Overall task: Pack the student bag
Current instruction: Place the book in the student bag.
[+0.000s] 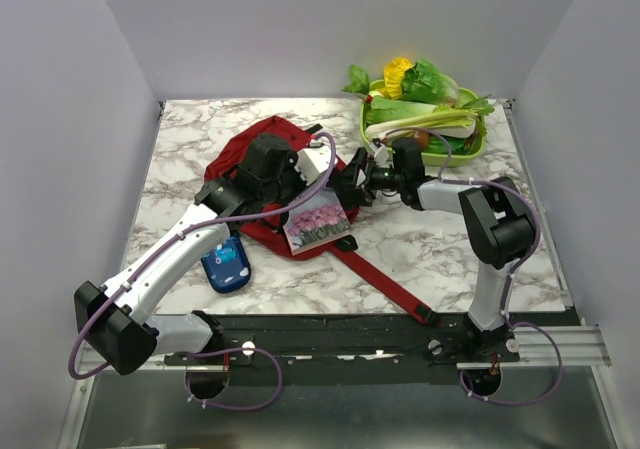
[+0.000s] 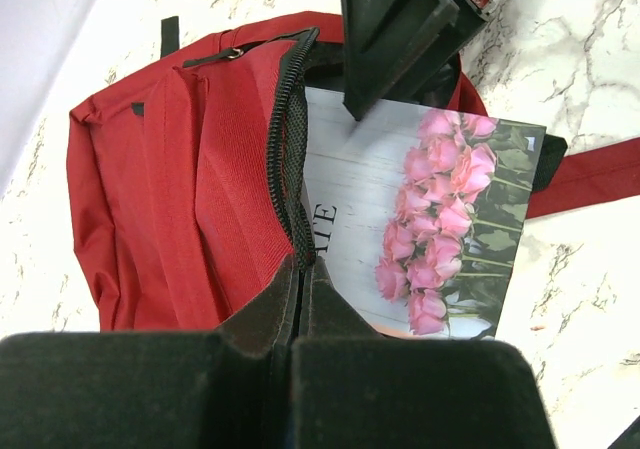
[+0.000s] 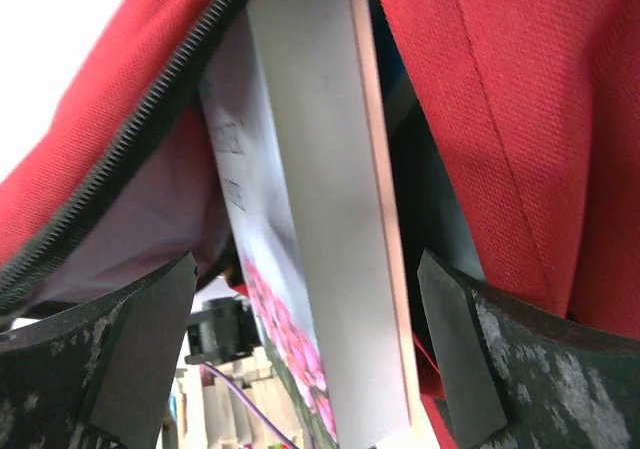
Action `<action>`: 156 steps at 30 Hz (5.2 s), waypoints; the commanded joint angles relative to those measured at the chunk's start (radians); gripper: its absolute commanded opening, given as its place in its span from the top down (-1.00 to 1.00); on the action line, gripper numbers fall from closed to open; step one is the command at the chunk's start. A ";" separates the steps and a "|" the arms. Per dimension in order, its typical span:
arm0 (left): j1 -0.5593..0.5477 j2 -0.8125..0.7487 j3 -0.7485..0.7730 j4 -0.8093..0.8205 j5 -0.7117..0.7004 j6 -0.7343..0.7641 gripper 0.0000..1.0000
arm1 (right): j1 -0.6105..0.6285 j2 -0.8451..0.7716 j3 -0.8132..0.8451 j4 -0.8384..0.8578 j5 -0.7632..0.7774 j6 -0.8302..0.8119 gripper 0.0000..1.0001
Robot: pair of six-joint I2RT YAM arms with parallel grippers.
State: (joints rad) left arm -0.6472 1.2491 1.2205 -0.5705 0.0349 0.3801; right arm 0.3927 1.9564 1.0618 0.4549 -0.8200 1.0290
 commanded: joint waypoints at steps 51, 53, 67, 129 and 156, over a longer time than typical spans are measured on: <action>0.001 -0.066 -0.001 0.017 0.003 -0.006 0.99 | 0.193 0.009 0.356 -0.496 0.436 -0.144 -1.00; 0.001 -0.068 -0.001 0.018 0.007 -0.007 0.99 | 0.190 -0.023 0.319 -0.496 0.450 -0.173 -1.00; 0.001 -0.073 -0.003 0.018 0.007 -0.009 0.99 | 0.192 -0.111 0.216 -0.559 0.510 -0.293 -1.00; 0.003 -0.077 -0.035 0.040 -0.019 0.008 0.96 | 0.360 -0.230 0.002 -0.216 0.723 -0.388 -0.94; 0.480 -0.203 0.028 -0.193 0.114 -0.046 -0.97 | 0.816 -0.299 0.007 -0.340 0.825 -0.675 -1.00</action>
State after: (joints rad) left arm -0.3725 1.1419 1.3254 -0.6857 0.0540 0.2619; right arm 1.1786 1.5173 0.9356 0.1493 0.0257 0.4057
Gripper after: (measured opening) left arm 0.976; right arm 0.998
